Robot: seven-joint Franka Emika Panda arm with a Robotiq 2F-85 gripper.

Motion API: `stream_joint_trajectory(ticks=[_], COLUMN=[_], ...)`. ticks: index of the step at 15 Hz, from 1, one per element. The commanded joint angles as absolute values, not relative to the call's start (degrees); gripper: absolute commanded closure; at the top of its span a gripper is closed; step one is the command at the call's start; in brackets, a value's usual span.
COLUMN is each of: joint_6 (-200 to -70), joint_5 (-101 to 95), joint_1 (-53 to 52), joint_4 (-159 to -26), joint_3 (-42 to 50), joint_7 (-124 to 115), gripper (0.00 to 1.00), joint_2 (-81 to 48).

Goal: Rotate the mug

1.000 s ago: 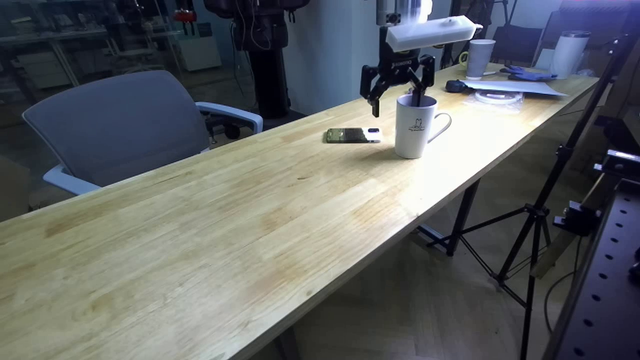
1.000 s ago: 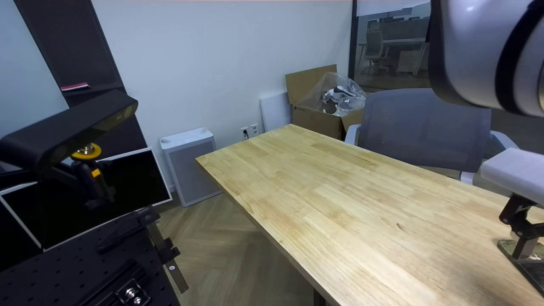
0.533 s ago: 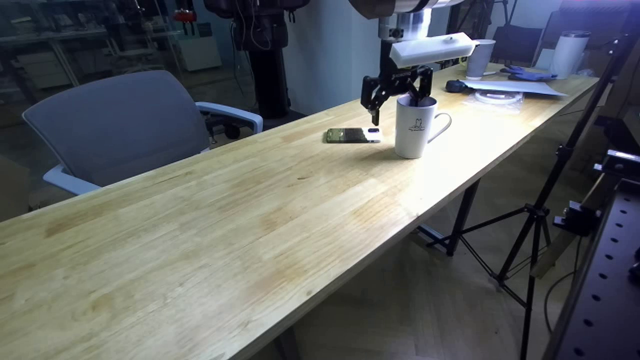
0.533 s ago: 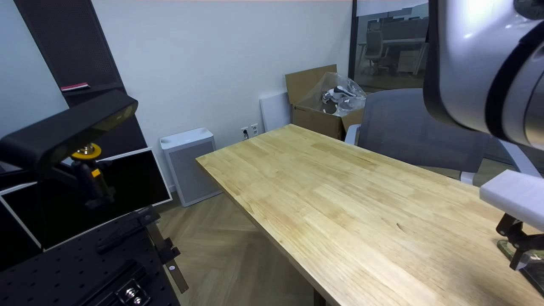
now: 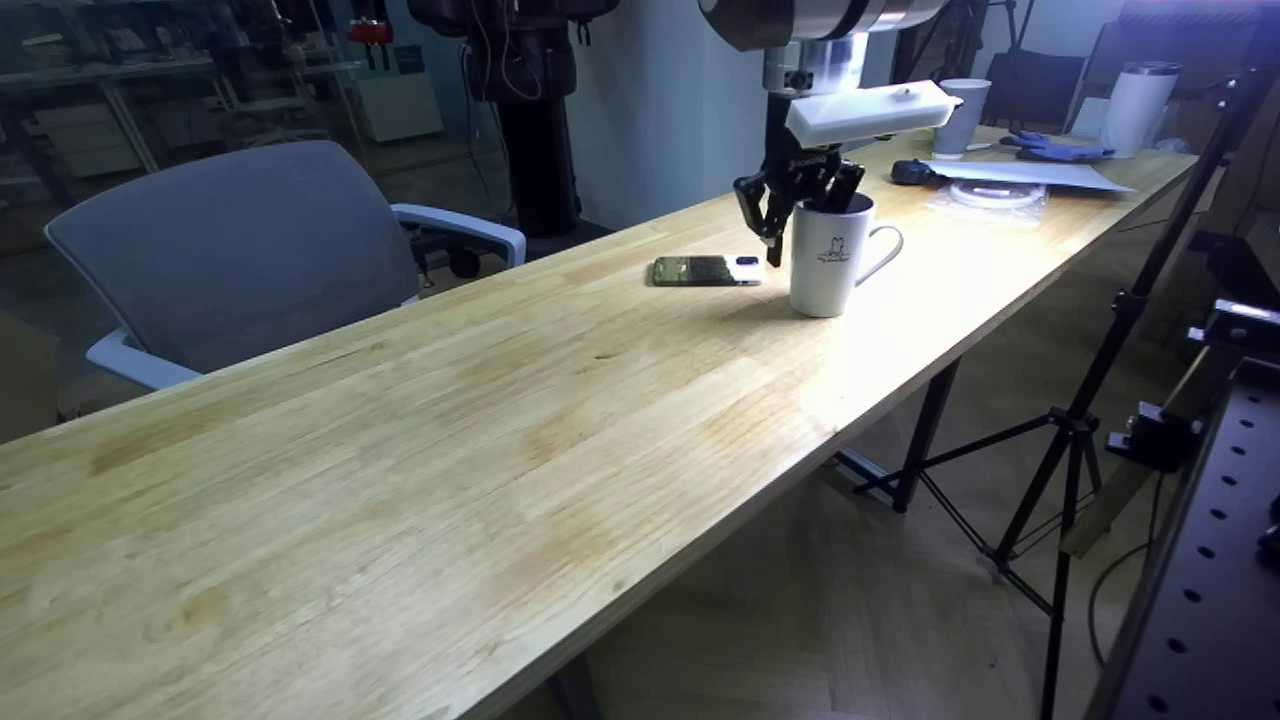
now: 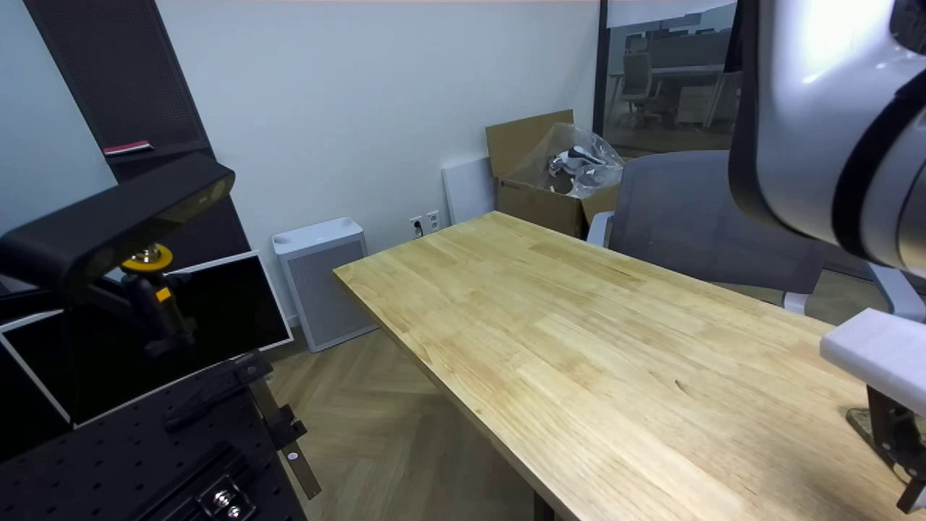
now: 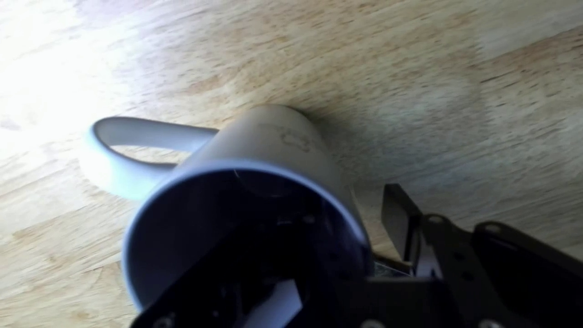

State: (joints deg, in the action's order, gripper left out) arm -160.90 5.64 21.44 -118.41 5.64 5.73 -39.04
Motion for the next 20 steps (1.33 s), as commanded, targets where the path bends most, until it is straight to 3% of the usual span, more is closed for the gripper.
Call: stream_joint_trajectory(ticks=[1,3,10,16,20], joint_6=[-159.28,-158.71,-158.27,-145.37,-142.29], joint_5=[6.24,6.19,7.06,6.55,2.95], joint_1=[21.16,20.58,19.67,27.64,26.54], joint_4=[-115.61,-114.38,-111.15,-108.33,-107.57], joint_3=[6.23,7.05,8.45,-0.12,1.12], joint_7=[4.64,3.53,-0.36,20.6,28.72], gripper=[0.89,1.0,0.98,0.98,0.98], joint_2=[-40.72,-41.53,-42.79,-41.27,-41.4])
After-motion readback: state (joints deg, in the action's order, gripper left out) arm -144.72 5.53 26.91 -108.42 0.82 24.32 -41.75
